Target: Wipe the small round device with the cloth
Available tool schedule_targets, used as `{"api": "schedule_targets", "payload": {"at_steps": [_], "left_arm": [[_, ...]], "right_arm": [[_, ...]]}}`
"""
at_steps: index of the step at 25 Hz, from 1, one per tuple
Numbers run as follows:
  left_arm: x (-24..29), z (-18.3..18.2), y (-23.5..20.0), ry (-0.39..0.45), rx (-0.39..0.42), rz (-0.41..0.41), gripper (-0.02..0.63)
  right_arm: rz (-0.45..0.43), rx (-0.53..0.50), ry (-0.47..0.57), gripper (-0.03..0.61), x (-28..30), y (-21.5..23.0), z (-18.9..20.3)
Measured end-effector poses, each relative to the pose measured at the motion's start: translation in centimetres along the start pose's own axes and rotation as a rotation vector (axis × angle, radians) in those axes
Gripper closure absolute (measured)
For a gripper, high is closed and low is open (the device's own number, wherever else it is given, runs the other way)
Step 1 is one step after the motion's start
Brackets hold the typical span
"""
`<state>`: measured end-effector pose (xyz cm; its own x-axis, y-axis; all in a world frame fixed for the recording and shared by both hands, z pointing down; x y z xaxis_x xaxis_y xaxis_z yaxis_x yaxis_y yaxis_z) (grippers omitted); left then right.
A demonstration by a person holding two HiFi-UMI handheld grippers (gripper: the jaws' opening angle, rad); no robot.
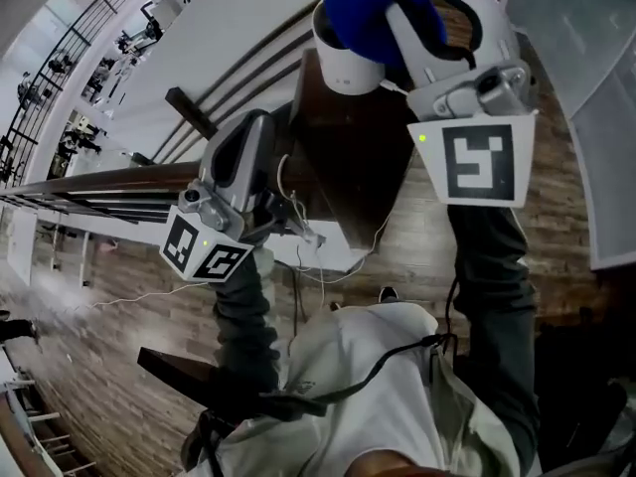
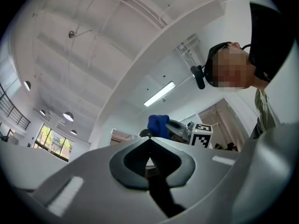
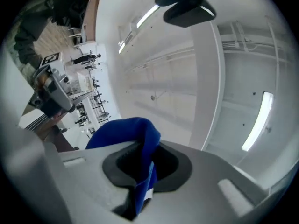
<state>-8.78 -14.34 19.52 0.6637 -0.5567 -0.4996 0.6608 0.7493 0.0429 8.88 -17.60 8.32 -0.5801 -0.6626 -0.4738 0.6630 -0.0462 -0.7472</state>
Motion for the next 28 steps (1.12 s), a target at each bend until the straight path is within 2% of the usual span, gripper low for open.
{"api": "schedule_targets", "payload": {"at_steps": [2,4,6,10,12,14,17,19,22,28], "left_arm": [[0.1,-0.3,0.4,0.002,0.017,-0.012,0.611],[-0.1,-0.3,0.5,-0.003,0.032,-0.034,0.611],[-0.3,-0.2,0.5,-0.007,0.04,-0.057,0.612],[-0.5,-0.2,1.0,-0.01,0.052,-0.084,0.611],[-0.5,-0.2,1.4,-0.011,0.056,-0.089,0.611],[-0.6,-0.2,2.0,-0.014,0.057,-0.088,0.612],[-0.4,-0.3,2.8,-0.018,0.058,-0.084,0.611],[-0.4,-0.4,3.2,-0.019,0.06,-0.086,0.611],[-0.4,-0.6,3.8,-0.015,0.063,-0.091,0.612],[-0.3,-0.8,4.7,-0.015,0.071,-0.098,0.611]], "right_arm": [[-0.052,-0.072,-0.044,0.546,0.1,-1.9,0.7],[-0.062,-0.12,-0.019,0.548,-0.9,-3.5,0.6],[-0.088,-0.121,0.015,0.548,-2.1,-5.0,0.6],[-0.277,-0.114,-0.008,0.548,-4.6,-9.2,1.8],[-0.341,-0.099,-0.014,0.548,-5.2,-10.1,2.0],[-0.322,-0.069,0.04,0.548,-4.9,-8.9,1.5],[-0.158,0.014,0.131,0.548,-3.3,-3.7,0.6],[-0.065,0.092,0.136,0.548,-2.0,-0.8,1.0],[-0.09,0.147,0.018,0.546,-0.7,-1.0,2.9],[-0.157,0.158,-0.03,0.548,-3.8,-4.5,3.7]]}}
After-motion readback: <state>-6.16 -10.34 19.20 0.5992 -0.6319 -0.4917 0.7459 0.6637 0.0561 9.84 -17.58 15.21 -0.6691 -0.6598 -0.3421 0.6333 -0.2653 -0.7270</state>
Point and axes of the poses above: the fingertips, and each gripper's own axes: x forward along the fingers, y to its right, z out of its underside, the point moved 4 cm from there along -x, backward along the fingers, and after that the axes turned 1 degree about x, right-handed, at the moved point
